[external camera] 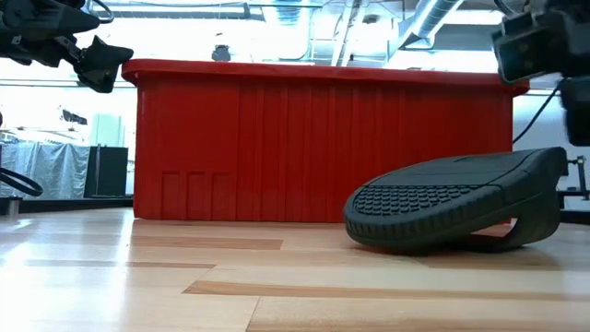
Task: Pick and place slides into bin
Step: Put the black slides into the red bin
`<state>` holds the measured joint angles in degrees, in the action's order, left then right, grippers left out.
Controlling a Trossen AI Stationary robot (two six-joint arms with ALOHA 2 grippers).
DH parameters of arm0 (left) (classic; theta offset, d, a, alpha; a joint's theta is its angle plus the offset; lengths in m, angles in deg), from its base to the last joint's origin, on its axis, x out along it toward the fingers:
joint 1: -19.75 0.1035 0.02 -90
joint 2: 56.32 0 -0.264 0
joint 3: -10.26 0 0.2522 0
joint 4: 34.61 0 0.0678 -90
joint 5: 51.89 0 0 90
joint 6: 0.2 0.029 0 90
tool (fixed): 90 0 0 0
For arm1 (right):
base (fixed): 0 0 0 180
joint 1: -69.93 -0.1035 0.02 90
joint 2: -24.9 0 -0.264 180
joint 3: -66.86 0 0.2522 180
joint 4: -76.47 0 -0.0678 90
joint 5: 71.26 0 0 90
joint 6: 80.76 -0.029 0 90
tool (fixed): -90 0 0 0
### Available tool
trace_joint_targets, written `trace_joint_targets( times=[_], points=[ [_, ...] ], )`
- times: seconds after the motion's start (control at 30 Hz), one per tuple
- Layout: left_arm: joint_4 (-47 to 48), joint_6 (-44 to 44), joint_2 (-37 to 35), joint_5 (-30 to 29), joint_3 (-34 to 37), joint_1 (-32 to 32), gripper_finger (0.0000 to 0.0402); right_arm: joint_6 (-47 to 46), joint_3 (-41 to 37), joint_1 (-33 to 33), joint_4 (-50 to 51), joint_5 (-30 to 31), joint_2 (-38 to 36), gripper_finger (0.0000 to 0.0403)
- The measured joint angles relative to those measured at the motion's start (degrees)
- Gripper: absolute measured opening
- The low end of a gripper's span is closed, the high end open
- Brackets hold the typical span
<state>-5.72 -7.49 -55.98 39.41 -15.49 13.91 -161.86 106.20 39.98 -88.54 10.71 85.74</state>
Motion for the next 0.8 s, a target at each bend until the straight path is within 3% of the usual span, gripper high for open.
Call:
trace_joint_targets(
  times=[0.27, 0.5, 0.8],
  points=[
    [0.0, 0.0, 0.0, 0.0, 0.0, 0.0, 0.0262, -5.7, 0.0, -2.5, 2.0, -15.3, 2.3, 0.0144],
    [0.0, 0.0, 0.0, 0.0, 0.0, 0.0, 0.0262, -8.0, 0.0, -5.2, 0.2, -15.0, 4.2, 0.0152],
    [0.0, 0.0, 0.0, 0.0, 0.0, 0.0, 0.0262, -7.6, 0.1, -7.1, -5.1, -14.4, 11.8, 0.0155]
  ],
)
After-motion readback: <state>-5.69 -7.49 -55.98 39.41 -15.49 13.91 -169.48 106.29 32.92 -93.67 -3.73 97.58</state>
